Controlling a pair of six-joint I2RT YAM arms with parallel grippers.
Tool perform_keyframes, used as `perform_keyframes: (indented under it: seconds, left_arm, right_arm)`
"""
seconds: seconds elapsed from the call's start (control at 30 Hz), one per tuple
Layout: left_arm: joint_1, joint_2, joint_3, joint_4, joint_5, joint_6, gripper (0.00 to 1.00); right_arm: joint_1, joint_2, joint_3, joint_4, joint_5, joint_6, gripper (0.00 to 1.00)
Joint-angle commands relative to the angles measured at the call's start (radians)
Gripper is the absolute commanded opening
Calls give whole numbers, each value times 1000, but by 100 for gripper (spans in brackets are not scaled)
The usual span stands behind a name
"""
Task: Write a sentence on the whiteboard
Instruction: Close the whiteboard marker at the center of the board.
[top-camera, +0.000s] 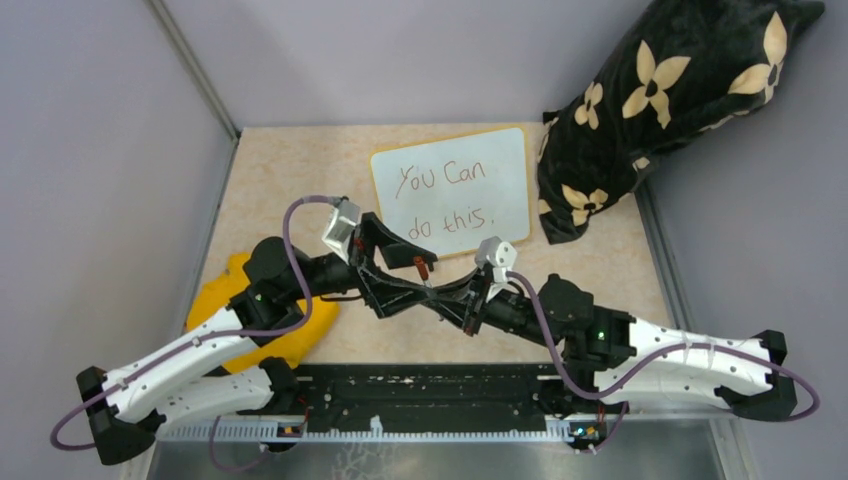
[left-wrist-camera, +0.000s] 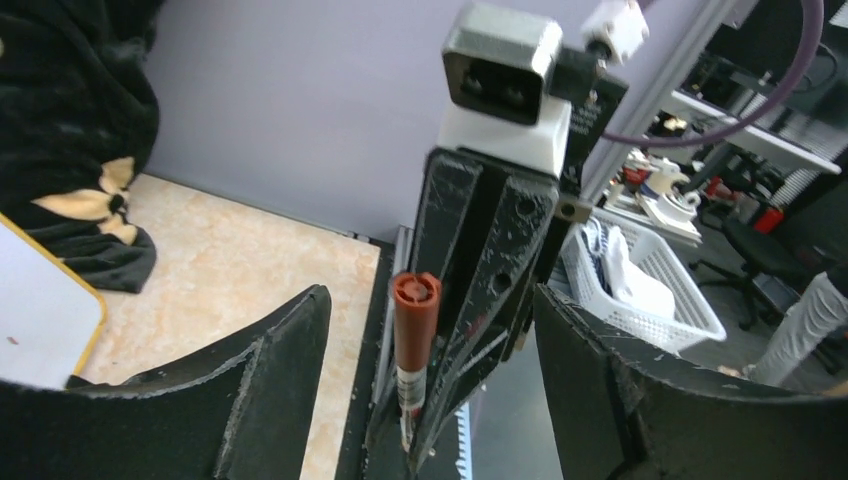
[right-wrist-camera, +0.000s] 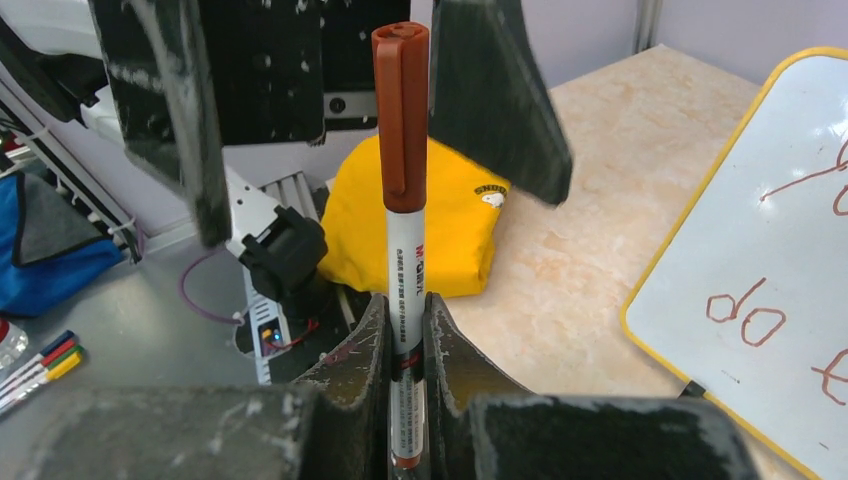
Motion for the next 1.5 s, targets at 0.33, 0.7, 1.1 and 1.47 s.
perform_keyframes:
  seconds: [0.33, 0.7, 1.1, 1.47]
  left_arm:
    - [-1, 29, 32, 79, -171, 11, 60]
    - [0, 16, -7, 89, -167, -8, 7]
    - [-1, 84, -59, 99, -42, -61, 0]
    - [1, -38, -40, 45, -242, -6, 58]
  right_arm:
    - [4, -14, -31, 123, -6, -27, 0]
    - [4, -33, -65, 157, 69, -20, 0]
    - [3, -4, -41, 242, 141, -54, 0]
    - [4, 17, -23, 207, 99, -54, 0]
